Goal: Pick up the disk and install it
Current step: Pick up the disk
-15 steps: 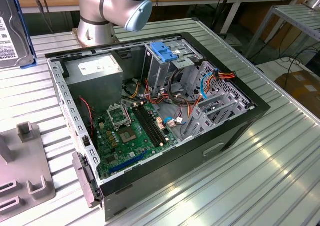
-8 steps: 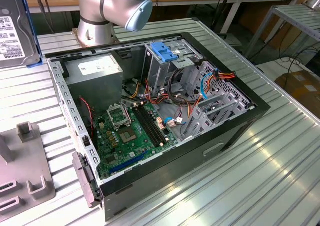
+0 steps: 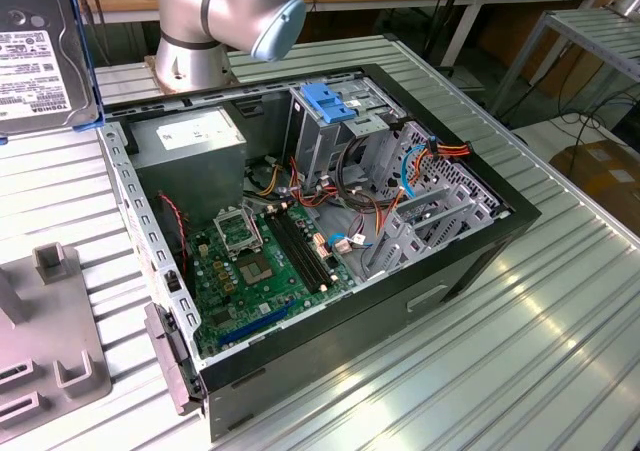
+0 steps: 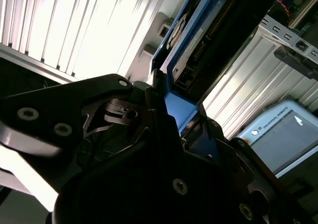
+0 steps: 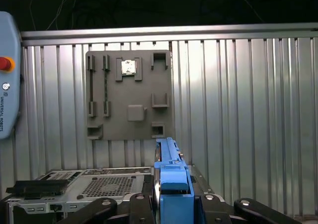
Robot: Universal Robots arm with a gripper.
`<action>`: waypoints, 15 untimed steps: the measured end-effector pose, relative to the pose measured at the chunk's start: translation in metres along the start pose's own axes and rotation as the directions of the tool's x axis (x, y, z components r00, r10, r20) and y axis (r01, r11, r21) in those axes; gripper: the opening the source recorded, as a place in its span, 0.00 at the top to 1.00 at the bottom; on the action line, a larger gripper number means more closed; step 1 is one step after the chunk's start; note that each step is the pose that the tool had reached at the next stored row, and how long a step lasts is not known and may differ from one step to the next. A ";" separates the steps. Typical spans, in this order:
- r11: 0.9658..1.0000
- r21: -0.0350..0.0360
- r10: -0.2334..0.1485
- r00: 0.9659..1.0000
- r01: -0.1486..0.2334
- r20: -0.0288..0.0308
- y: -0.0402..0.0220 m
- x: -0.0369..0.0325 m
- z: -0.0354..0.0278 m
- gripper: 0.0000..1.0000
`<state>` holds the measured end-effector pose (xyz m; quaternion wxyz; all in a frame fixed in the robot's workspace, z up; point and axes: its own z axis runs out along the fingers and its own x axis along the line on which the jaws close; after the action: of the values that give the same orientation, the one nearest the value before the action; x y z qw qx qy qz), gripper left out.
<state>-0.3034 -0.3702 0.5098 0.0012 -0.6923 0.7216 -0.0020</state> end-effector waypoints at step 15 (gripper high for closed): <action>1.000 0.000 0.000 1.000 0.000 0.000 -0.0351 -0.0014 0.0007 0.63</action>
<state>-0.2682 -0.3702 0.5093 0.0012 -0.6923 0.7216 -0.0021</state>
